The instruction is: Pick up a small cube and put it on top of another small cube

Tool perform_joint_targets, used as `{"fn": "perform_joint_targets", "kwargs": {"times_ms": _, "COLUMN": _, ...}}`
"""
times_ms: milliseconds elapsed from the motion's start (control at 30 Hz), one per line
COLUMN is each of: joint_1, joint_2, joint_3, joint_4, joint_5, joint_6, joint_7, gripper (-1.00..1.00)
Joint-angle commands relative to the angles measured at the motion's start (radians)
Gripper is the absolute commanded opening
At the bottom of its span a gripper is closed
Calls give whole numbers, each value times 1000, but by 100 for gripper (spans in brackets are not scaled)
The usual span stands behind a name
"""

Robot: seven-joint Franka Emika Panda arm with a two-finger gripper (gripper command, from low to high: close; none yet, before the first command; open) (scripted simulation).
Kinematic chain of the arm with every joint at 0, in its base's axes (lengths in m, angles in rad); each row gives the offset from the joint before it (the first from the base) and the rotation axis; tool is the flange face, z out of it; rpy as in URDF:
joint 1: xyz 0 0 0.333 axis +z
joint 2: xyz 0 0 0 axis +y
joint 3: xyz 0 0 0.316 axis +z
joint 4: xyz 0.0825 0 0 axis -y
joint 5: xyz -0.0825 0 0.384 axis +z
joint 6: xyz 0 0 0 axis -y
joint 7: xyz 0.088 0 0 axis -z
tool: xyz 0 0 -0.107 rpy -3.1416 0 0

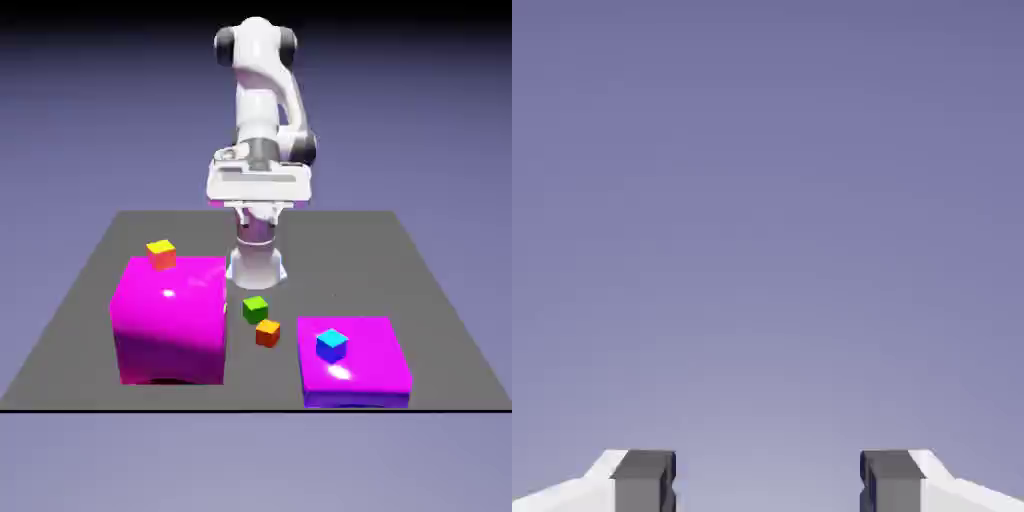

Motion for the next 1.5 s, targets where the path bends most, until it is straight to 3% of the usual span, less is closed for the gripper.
{"fn": "perform_joint_targets", "kwargs": {"times_ms": 0, "joint_1": 9, "joint_2": 36, "joint_3": 5, "joint_4": 5, "joint_5": -30, "joint_6": -35, "joint_7": -19, "gripper": 0}}
{"fn": "perform_joint_targets", "kwargs": {"times_ms": 533, "joint_1": 148, "joint_2": 602, "joint_3": 83, "joint_4": 79, "joint_5": -492, "joint_6": -582, "joint_7": -312, "gripper": 0}}
{"fn": "perform_joint_targets", "kwargs": {"times_ms": 767, "joint_1": 164, "joint_2": 814, "joint_3": -22, "joint_4": 96, "joint_5": -695, "joint_6": -404, "joint_7": -162, "gripper": 0}}
{"fn": "perform_joint_targets", "kwargs": {"times_ms": 800, "joint_1": 164, "joint_2": 814, "joint_3": -22, "joint_4": 96, "joint_5": -695, "joint_6": -404, "joint_7": -162, "gripper": -100}}
{"fn": "perform_joint_targets", "kwargs": {"times_ms": 1067, "joint_1": 134, "joint_2": 561, "joint_3": 98, "joint_4": 86, "joint_5": -478, "joint_6": -581, "joint_7": -293, "gripper": -100}}
{"fn": "perform_joint_targets", "kwargs": {"times_ms": 1467, "joint_1": 125, "joint_2": 133, "joint_3": -230, "joint_4": 240, "joint_5": -543, "joint_6": -994, "joint_7": -625, "gripper": -100}}
